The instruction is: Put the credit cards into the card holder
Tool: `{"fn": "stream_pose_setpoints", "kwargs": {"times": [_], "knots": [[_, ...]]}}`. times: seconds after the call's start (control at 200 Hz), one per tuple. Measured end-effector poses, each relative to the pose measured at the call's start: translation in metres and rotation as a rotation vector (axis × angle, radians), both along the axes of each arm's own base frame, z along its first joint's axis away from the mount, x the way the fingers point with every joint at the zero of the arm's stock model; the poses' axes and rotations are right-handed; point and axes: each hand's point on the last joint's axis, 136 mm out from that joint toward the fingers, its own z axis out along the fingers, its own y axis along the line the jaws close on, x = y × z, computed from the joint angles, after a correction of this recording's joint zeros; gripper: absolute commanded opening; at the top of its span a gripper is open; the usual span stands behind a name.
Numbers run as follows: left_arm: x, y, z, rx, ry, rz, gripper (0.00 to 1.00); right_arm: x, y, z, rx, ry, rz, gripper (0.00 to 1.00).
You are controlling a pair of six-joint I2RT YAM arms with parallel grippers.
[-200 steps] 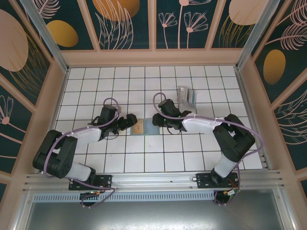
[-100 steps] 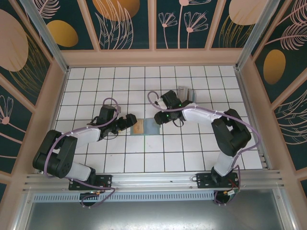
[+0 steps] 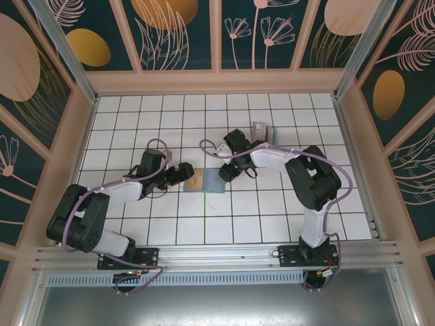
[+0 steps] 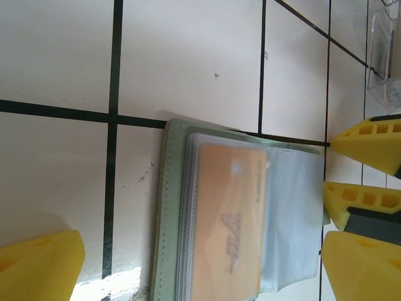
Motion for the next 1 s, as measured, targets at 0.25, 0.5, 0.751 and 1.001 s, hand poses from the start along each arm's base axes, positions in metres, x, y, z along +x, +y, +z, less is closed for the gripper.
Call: {"fn": "stream_pose_setpoints", "kwargs": {"times": [0.25, 0.5, 0.751, 1.001], "knots": [[0.000, -0.001, 0.000, -0.003, 0.002, -0.006, 0.97, -0.009, 0.011, 0.000, -0.018, -0.025, 0.079, 0.44], [0.001, -0.001, 0.000, -0.005, 0.005, -0.007, 0.97, -0.010, 0.007, 0.003, -0.061, -0.070, 0.070, 0.46], [0.001, 0.000, -0.001, -0.003, 0.006, -0.008, 0.93, -0.039, -0.003, 0.025, 0.029, -0.081, 0.174, 0.48], [0.001, 0.000, -0.003, 0.002, 0.005, -0.016, 0.88, -0.050, 0.013, 0.011, 0.023, -0.089, 0.294, 0.44]]}}
